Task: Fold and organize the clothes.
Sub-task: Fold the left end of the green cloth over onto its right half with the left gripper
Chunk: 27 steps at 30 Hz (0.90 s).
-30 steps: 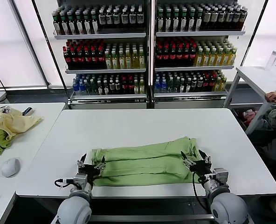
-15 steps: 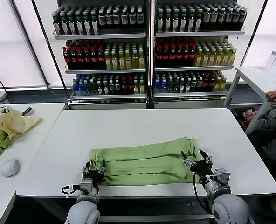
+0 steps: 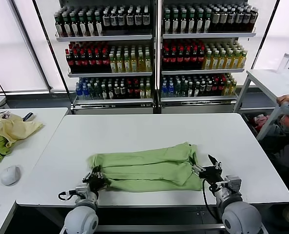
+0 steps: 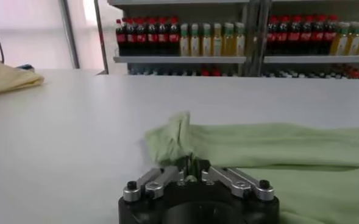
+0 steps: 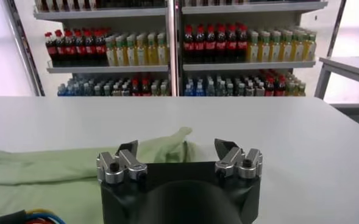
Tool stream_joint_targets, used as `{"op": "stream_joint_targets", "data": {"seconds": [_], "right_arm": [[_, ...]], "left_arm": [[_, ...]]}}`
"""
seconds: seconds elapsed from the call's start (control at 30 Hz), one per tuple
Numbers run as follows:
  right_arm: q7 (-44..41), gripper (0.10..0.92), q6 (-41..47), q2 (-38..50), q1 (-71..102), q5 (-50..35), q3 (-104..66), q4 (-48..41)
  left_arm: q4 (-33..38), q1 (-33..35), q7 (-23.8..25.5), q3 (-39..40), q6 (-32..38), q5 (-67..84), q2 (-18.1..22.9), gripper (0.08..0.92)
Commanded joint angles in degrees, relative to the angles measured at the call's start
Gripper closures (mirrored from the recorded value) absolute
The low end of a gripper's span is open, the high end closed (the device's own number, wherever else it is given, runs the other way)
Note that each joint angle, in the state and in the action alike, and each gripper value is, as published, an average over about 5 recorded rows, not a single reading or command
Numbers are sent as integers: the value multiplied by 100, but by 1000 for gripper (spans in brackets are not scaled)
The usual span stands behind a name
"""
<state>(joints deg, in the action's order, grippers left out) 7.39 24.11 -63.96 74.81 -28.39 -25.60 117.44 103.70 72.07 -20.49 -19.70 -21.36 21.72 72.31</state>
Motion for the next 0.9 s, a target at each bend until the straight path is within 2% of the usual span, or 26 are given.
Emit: {"op": "stream_joint_targets", "data": {"seconds": [0.03, 0.1, 0.23, 0.33, 0.43, 0.57, 0.7, 0.8, 0.9], "right_arm": [[5, 203, -8, 10, -26, -55, 2, 10], [7, 203, -14, 13, -49, -69, 11, 8], [13, 203, -31, 10, -85, -78, 35, 5], [16, 203, -40, 13, -95, -76, 51, 10], [20, 203, -43, 19, -92, -73, 54, 29], [25, 203, -41, 21, -75, -59, 50, 55], [28, 203, -39, 18, -48, -21, 53, 75], [29, 203, -38, 17, -21, 8, 53, 91], [28, 203, -38, 22, -1, 21, 43, 101]], "left_arm": [[131, -9, 149, -911, 15, 417, -1186, 857], [182, 8, 188, -1149, 40, 418, -1563, 885], [324, 2, 246, -1570, 93, 479, -2124, 888], [529, -82, 257, -1739, 104, 653, -2344, 888], [914, -183, 262, -1689, 45, 1086, -2363, 888], [1633, -249, 304, -1300, -111, 1822, -2071, 888], [2145, -298, 311, -729, -283, 2367, -1496, 888], [2198, -439, 234, -260, -369, 2838, -1031, 888], [1945, -633, 180, 176, -383, 3105, -678, 888]]}}
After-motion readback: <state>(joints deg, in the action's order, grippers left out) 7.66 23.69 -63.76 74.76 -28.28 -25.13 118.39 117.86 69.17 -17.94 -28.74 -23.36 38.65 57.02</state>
